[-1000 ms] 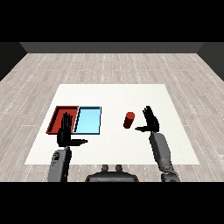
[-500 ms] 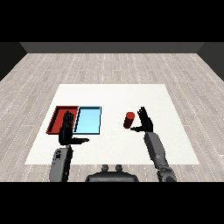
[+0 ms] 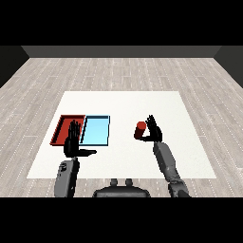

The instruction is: Pick the red can and put it in the red box

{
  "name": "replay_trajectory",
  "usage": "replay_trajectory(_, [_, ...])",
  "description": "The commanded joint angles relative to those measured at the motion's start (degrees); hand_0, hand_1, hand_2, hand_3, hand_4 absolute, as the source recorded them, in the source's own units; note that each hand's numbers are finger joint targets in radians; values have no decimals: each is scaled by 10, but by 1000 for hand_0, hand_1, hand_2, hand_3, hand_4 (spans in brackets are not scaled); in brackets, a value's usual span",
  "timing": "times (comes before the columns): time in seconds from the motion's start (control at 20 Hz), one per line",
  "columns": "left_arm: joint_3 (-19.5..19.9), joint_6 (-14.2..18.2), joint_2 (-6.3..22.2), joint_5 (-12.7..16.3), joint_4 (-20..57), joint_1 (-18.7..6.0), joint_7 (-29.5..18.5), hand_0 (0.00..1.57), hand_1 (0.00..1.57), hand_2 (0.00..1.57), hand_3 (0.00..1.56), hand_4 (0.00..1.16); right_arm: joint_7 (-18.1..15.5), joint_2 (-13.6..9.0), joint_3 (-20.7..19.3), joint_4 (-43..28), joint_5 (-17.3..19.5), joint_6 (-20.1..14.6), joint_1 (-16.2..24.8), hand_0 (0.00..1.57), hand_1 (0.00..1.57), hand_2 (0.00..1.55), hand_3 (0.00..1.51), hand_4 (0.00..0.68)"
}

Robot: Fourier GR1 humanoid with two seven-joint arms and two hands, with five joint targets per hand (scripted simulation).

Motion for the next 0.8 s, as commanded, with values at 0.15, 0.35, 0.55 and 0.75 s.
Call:
replay_trajectory(0.15, [-2, 3, 3, 10, -57, 30, 29, 0, 0, 0, 0, 0, 45, -17, -3, -11, -14, -1, -26, 0, 0, 0, 0, 0])
replay_trajectory(0.35, [9, -20, 11, 17, -6, 11, -6, 0, 0, 0, 0, 0, 2, 13, 7, 44, 9, -38, -31, 0, 0, 0, 0, 0])
replay_trajectory(0.55, [-12, 0, 0, -4, -43, 26, 15, 0, 0, 0, 0, 0, -8, -1, -4, 70, -3, -15, -35, 0, 0, 0, 0, 0])
replay_trajectory(0.75, [23, -12, 26, 30, -27, -6, 39, 0, 0, 0, 0, 0, -48, 6, -14, 160, 10, -30, -104, 0, 0, 0, 0, 0])
